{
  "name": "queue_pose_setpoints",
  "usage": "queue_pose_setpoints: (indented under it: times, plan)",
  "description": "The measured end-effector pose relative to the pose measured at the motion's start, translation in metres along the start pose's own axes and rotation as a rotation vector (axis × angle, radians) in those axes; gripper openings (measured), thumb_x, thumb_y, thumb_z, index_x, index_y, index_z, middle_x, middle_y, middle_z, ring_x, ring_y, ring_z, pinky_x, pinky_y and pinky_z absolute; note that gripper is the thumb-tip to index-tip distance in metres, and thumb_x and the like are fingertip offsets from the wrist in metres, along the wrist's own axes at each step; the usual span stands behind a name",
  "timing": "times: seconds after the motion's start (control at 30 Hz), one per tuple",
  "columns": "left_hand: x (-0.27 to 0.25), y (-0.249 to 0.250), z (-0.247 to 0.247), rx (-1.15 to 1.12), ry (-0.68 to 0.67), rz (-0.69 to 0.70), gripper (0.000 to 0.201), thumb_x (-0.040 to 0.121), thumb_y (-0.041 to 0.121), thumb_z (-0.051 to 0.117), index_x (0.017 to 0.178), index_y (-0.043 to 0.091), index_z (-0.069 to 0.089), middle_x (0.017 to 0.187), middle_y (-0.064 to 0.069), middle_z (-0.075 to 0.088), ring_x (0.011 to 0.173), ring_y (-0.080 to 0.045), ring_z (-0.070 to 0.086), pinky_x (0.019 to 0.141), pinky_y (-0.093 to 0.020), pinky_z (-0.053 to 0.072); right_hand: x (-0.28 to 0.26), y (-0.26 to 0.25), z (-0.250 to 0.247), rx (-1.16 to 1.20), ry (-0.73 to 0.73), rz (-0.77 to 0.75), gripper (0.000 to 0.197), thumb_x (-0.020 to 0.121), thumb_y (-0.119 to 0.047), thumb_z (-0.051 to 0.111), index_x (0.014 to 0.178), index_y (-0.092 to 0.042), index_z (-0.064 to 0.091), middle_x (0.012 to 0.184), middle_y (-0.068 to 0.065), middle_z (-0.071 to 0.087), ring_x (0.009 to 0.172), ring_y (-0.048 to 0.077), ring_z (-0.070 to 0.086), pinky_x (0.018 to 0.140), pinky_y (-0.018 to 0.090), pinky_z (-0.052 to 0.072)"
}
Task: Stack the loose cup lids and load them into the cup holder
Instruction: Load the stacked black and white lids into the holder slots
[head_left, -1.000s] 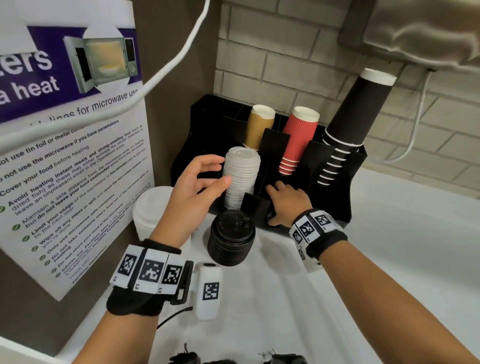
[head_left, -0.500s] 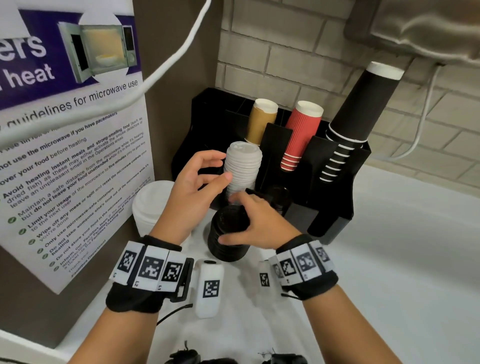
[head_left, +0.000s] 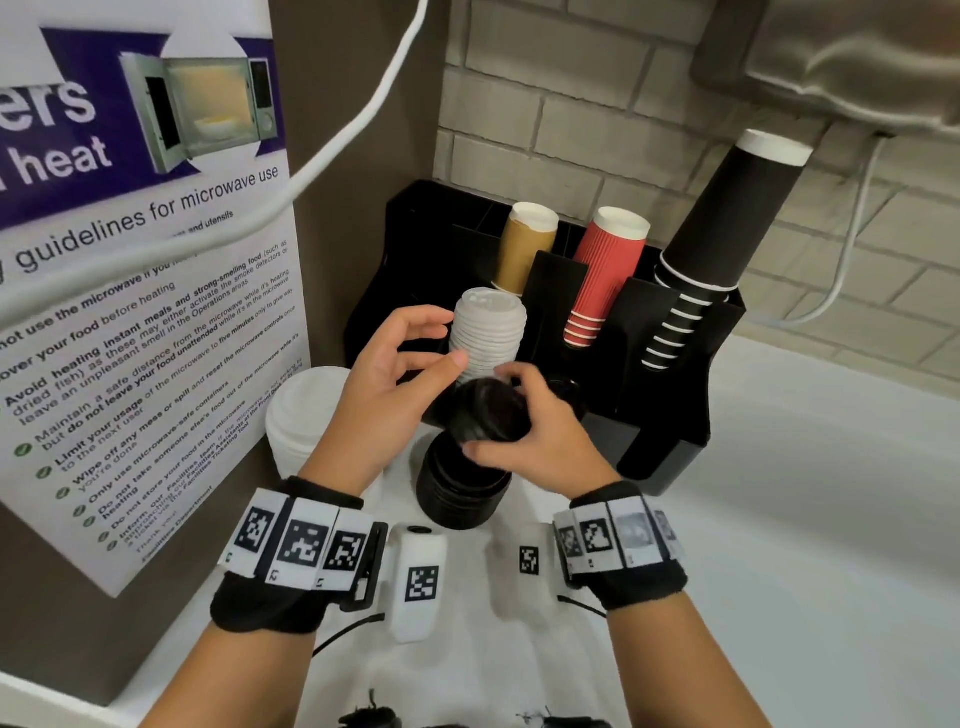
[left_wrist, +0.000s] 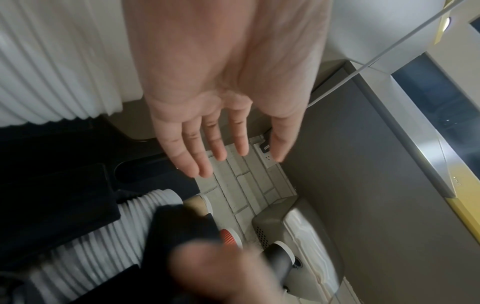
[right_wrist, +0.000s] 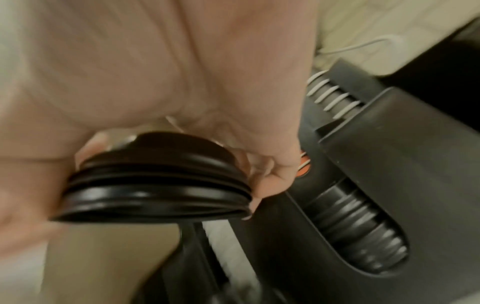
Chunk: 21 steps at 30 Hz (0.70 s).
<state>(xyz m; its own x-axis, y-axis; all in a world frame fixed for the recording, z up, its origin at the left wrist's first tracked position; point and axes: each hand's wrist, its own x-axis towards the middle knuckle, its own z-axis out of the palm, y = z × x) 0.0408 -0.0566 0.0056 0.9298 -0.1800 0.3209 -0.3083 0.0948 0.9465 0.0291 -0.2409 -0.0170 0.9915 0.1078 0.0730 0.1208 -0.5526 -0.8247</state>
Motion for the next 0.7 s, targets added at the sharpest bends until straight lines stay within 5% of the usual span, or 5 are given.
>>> queue_pose_setpoints:
  times: [0.13, 0.2, 0.3, 0.43, 0.7]
  plan:
    - [-0.005, -0.003, 0.005, 0.054, -0.241, -0.063, 0.083, 0.057, 0.047, 0.080, 0.132, 0.048, 0.045, 0.139, 0.016, 0.047, 0.122, -0.005, 0.054, 0.096, -0.027, 0.049, -0.012, -0.008, -0.013, 0.459, 0.106, -0.008, 0.067, 0.069, -0.028, 0.079, 0.128, -0.032, 0.046, 0.115, 0.007, 0.061, 0.105, 0.020, 0.064, 0.077, 0.030, 0.056]
    - [-0.007, -0.005, 0.011, 0.023, -0.325, -0.093, 0.097, 0.057, 0.038, 0.089, 0.140, 0.047, 0.038, 0.144, 0.015, 0.042, 0.126, -0.009, 0.052, 0.101, -0.031, 0.048, -0.017, -0.013, -0.016, 0.570, 0.068, -0.026, 0.070, 0.068, -0.033, 0.075, 0.131, -0.034, 0.045, 0.118, 0.011, 0.062, 0.108, 0.023, 0.063, 0.084, 0.036, 0.056]
    - [-0.009, -0.005, 0.018, -0.074, -0.334, -0.081, 0.096, 0.063, 0.027, 0.091, 0.142, 0.042, 0.039, 0.141, 0.009, 0.048, 0.122, -0.016, 0.058, 0.096, -0.037, 0.053, -0.022, -0.018, -0.021, 0.609, -0.025, -0.067, 0.069, 0.073, -0.032, 0.072, 0.135, -0.036, 0.042, 0.123, 0.015, 0.060, 0.112, 0.028, 0.061, 0.091, 0.043, 0.053]
    - [-0.009, -0.004, 0.014, -0.104, -0.346, -0.058, 0.089, 0.063, 0.027, 0.085, 0.140, 0.039, 0.043, 0.138, 0.009, 0.051, 0.120, -0.019, 0.060, 0.090, -0.036, 0.055, -0.027, -0.020, -0.027, 0.525, -0.107, -0.104, 0.065, 0.079, -0.030, 0.070, 0.136, -0.040, 0.041, 0.124, 0.009, 0.061, 0.115, 0.023, 0.060, 0.094, 0.040, 0.052]
    - [-0.007, -0.006, 0.015, -0.098, -0.313, -0.038, 0.089, 0.062, 0.019, 0.089, 0.135, 0.044, 0.046, 0.139, 0.008, 0.048, 0.119, -0.014, 0.060, 0.087, -0.030, 0.055, -0.028, -0.029, -0.035, 0.441, -0.035, -0.119, 0.066, 0.069, -0.026, 0.081, 0.127, -0.037, 0.053, 0.116, -0.010, 0.063, 0.114, 0.017, 0.061, 0.094, 0.050, 0.052]
